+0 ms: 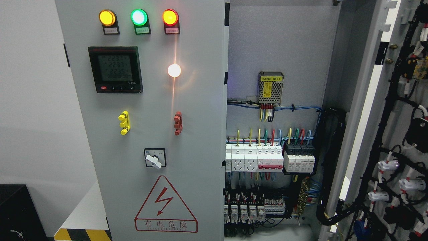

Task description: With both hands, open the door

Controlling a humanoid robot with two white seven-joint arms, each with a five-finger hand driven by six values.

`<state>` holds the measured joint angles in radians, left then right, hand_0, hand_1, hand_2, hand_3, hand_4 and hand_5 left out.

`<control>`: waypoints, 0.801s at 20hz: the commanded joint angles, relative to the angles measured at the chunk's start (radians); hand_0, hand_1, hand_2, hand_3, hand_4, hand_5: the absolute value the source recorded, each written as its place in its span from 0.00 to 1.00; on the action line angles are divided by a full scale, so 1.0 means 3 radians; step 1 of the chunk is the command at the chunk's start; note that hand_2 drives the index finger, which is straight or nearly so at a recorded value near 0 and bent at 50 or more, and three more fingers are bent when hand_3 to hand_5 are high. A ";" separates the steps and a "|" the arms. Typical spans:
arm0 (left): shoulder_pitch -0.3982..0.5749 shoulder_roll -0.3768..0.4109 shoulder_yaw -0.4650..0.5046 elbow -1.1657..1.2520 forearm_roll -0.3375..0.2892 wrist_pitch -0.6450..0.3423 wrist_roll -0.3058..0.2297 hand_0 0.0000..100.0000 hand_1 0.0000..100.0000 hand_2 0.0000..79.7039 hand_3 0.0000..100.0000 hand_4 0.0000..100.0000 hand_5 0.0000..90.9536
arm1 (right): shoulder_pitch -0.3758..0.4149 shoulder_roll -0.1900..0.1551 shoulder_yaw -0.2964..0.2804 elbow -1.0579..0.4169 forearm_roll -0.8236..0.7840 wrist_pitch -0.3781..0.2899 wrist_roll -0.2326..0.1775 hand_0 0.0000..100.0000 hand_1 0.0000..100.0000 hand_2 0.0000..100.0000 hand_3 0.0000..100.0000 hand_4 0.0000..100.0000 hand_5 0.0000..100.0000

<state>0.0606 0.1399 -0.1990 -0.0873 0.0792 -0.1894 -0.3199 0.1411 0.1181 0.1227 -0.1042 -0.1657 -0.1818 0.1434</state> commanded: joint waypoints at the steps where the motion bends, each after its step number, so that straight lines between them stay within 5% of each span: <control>1: -0.0002 -0.0215 0.1194 0.0536 -0.0668 0.0013 0.0013 0.00 0.00 0.00 0.00 0.00 0.00 | 0.0000 0.0000 0.0000 0.0000 0.0000 0.0003 -0.0002 0.00 0.00 0.00 0.00 0.00 0.00; 16: 0.0003 -0.0221 0.1190 0.0521 -0.0653 0.0013 0.0146 0.00 0.00 0.00 0.00 0.00 0.00 | -0.0031 -0.0020 -0.0010 -0.0005 0.0000 0.0003 -0.0002 0.00 0.00 0.00 0.00 0.00 0.00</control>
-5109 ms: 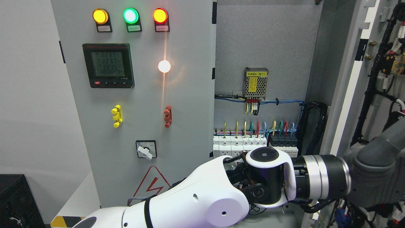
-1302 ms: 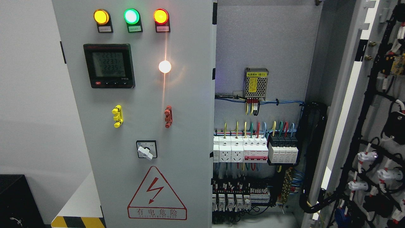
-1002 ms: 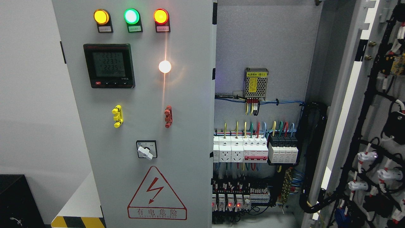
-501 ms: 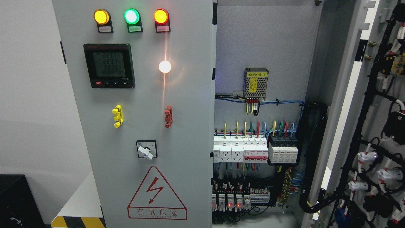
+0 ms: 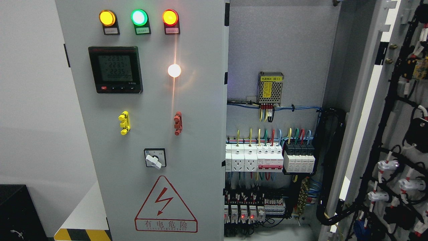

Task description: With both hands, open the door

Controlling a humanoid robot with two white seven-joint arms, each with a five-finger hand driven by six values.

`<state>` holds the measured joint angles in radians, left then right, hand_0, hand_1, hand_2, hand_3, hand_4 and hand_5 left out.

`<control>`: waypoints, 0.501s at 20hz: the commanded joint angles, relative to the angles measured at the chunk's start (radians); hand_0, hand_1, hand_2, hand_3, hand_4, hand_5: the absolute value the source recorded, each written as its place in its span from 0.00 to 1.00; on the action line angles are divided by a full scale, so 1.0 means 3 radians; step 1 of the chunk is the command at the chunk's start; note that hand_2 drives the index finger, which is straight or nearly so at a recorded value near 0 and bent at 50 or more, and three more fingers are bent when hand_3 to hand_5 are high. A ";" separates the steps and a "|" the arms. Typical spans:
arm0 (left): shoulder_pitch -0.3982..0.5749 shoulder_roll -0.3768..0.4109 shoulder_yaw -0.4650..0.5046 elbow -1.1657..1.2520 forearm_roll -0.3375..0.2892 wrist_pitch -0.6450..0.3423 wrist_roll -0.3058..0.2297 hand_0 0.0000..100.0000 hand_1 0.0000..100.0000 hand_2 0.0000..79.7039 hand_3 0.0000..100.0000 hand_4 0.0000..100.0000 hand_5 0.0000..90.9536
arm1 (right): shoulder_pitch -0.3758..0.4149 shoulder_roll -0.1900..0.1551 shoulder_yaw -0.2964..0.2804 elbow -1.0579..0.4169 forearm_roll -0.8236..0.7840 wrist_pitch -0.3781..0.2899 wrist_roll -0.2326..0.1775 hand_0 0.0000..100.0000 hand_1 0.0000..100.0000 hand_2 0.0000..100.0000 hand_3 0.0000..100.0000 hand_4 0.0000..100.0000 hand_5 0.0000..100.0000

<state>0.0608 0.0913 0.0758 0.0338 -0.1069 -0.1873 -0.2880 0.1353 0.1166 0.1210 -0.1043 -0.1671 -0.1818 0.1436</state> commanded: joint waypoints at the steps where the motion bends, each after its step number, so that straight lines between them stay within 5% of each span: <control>1: 0.0002 -0.0064 0.0274 0.0117 -0.0032 0.0006 0.0040 0.00 0.00 0.00 0.00 0.00 0.00 | -0.0021 -0.0020 0.0001 -0.0025 0.0010 0.0003 -0.0003 0.00 0.00 0.00 0.00 0.00 0.00; 10: -0.0019 -0.0100 0.0259 0.0112 -0.0032 0.0006 0.0045 0.00 0.00 0.00 0.00 0.00 0.00 | 0.0182 -0.0168 0.0006 -0.0821 0.0015 -0.0008 -0.0049 0.00 0.00 0.00 0.00 0.00 0.00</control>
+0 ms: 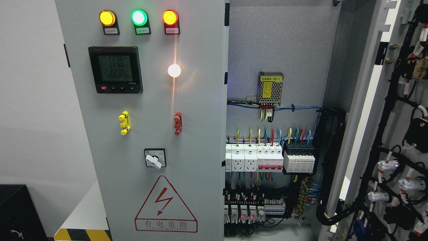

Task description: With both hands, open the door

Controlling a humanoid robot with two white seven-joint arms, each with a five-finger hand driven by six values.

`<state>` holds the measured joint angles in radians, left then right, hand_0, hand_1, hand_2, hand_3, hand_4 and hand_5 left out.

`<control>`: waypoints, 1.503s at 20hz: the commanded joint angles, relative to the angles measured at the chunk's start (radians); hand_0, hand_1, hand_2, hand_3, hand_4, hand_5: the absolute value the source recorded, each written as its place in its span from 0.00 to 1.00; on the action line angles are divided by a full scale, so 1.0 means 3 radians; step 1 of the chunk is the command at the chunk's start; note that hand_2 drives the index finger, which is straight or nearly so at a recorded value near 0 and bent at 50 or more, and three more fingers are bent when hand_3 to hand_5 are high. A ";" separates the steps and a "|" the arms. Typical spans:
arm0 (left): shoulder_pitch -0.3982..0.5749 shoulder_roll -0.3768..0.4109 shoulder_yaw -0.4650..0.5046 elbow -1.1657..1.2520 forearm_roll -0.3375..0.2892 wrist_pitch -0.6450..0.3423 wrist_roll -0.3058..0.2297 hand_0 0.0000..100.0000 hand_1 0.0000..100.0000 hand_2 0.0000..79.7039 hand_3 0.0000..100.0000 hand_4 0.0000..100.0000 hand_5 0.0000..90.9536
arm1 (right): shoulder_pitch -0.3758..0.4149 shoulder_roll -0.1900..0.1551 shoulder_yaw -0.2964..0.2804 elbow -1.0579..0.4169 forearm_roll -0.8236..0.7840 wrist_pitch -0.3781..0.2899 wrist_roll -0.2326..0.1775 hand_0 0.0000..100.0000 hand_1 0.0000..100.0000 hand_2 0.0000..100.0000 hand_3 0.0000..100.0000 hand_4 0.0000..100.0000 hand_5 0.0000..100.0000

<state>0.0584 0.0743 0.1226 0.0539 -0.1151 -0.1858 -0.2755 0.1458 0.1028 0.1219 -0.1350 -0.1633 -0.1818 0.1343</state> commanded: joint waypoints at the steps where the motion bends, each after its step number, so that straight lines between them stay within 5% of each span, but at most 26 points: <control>1: -0.0011 -0.0043 0.0103 0.0045 -0.0005 0.0001 0.0003 0.00 0.00 0.00 0.00 0.00 0.00 | 0.0199 -0.0184 -0.0002 -0.0903 0.0002 -0.0002 -0.0013 0.00 0.00 0.00 0.00 0.00 0.00; 8: -0.0016 -0.0038 0.0097 0.0040 -0.0005 0.0001 0.0008 0.00 0.00 0.00 0.00 0.00 0.00 | 0.0761 -0.0465 -0.0002 -0.2432 0.0002 -0.0033 0.0013 0.00 0.00 0.00 0.00 0.00 0.00; 18: -0.0021 -0.0048 0.0087 0.0025 0.0005 -0.0004 -0.0043 0.00 0.00 0.00 0.00 0.00 0.00 | 0.1405 -0.0706 0.0008 -0.4574 -0.0023 -0.0033 0.0023 0.00 0.00 0.00 0.00 0.00 0.00; 23: -0.0021 -0.0120 0.0087 0.0025 0.0005 0.0001 -0.0038 0.00 0.00 0.00 0.00 0.00 0.00 | 0.1503 -0.0726 0.0049 -0.5255 -0.0033 -0.0033 0.0023 0.00 0.00 0.00 0.00 0.00 0.00; 27: -0.0016 -0.0161 0.0041 0.0025 -0.0005 0.0001 0.0013 0.00 0.00 0.00 0.00 0.00 0.00 | 0.1564 -0.0895 0.0105 -0.5659 -0.0033 -0.0038 0.0023 0.00 0.00 0.00 0.00 0.00 0.00; 30: -0.0016 -0.0166 0.0016 0.0025 -0.0005 0.0001 0.0166 0.00 0.00 0.00 0.00 0.00 0.00 | 0.1554 -0.0900 0.0085 -0.5966 -0.0033 -0.0064 0.0023 0.00 0.00 0.00 0.00 0.00 0.00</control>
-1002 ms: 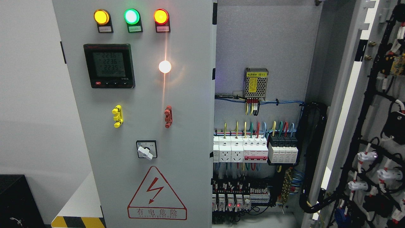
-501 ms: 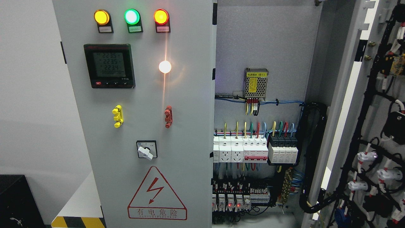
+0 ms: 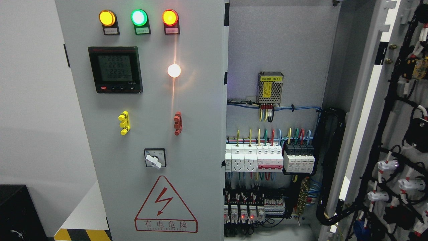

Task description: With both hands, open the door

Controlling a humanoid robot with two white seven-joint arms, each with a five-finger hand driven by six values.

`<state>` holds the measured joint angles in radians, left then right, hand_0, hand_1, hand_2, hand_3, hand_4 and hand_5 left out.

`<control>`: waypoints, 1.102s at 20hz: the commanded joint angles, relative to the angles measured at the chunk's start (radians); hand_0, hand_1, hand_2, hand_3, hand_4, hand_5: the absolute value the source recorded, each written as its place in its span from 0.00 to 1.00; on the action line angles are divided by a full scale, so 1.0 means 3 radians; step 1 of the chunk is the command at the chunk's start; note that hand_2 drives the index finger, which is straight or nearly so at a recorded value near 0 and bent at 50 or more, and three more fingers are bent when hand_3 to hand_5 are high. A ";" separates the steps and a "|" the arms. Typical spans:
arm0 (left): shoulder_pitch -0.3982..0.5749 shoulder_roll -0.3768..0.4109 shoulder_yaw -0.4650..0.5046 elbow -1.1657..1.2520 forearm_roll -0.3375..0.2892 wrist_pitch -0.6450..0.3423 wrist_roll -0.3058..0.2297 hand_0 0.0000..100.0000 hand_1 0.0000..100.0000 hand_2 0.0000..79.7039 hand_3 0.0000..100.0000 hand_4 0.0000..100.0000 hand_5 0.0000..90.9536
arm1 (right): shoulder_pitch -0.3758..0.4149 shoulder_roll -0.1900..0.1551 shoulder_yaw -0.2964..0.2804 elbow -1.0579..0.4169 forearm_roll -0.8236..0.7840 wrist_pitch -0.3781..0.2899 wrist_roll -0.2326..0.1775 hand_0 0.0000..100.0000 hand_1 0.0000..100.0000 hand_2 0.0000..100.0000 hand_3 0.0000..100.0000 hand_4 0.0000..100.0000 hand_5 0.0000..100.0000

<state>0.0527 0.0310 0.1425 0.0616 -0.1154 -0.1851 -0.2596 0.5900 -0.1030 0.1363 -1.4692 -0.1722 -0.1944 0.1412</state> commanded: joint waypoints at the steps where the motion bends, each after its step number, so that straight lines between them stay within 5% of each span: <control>1: 0.0003 -0.0022 -0.0050 -0.0001 -0.0004 -0.0002 0.0164 0.00 0.00 0.00 0.00 0.00 0.00 | 0.0073 -0.0214 0.0032 -0.1636 -0.0004 -0.0052 0.0000 0.00 0.00 0.00 0.00 0.00 0.00; 11: -0.0002 -0.0073 -0.0071 -0.0001 -0.0009 -0.0007 0.0185 0.00 0.00 0.00 0.00 0.00 0.00 | -0.0202 -0.0214 0.0042 -0.2067 -0.0004 -0.0466 -0.0016 0.00 0.00 0.00 0.00 0.00 0.00; 22: -0.0002 -0.0078 -0.0071 -0.0001 0.0006 -0.0007 0.0180 0.00 0.00 0.00 0.00 0.00 0.00 | -0.1005 -0.0158 0.0062 -0.2067 0.0001 -0.0457 -0.0026 0.00 0.00 0.00 0.00 0.00 0.00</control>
<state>0.0529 0.0042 0.1243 0.0612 -0.1156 -0.1859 -0.2049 0.3945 -0.1520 0.1502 -1.9979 -0.1726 -0.3385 0.1331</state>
